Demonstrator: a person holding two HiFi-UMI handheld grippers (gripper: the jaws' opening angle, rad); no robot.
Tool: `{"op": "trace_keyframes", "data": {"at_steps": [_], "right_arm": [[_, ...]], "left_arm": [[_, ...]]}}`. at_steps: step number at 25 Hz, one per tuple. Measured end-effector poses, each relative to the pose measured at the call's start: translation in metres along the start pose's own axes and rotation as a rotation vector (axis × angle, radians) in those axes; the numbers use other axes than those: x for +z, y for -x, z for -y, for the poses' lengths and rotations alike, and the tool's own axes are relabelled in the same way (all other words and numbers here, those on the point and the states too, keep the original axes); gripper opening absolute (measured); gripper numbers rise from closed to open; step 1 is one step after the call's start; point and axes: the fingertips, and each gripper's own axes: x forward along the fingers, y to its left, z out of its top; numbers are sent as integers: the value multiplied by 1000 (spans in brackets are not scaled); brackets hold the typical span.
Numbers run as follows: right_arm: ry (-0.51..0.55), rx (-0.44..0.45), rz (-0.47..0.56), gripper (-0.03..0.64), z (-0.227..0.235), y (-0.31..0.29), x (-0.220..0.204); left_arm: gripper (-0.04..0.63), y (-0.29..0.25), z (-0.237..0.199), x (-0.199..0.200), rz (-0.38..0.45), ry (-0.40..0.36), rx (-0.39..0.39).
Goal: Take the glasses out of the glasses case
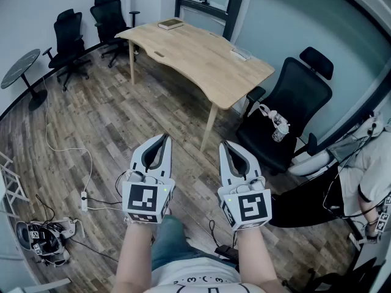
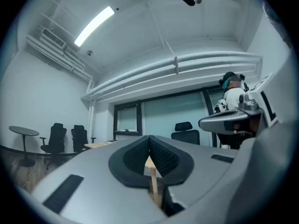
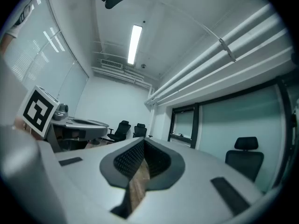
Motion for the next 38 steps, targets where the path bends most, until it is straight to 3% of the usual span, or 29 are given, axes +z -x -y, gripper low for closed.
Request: {"op": "trace_keyframes", "data": {"at_steps": [7, 12, 21, 28, 38], "right_arm": [[-19, -11, 0, 9, -1, -13, -4], [-12, 14, -13, 11, 4, -47, -19], [0, -14, -35, 11, 75, -185, -47], [-11, -52, -49, 11, 140, -303, -56], [14, -131, -126, 11, 221, -368, -93]], "left_arm": [[15, -6, -12, -6, -12, 7, 2], [17, -40, -31, -17, -13, 21, -5], [15, -189, -90, -46, -27, 67, -24], [15, -324, -134, -44, -23, 74, -73], [15, -437, -139, -73, -61, 119, -132]]}}
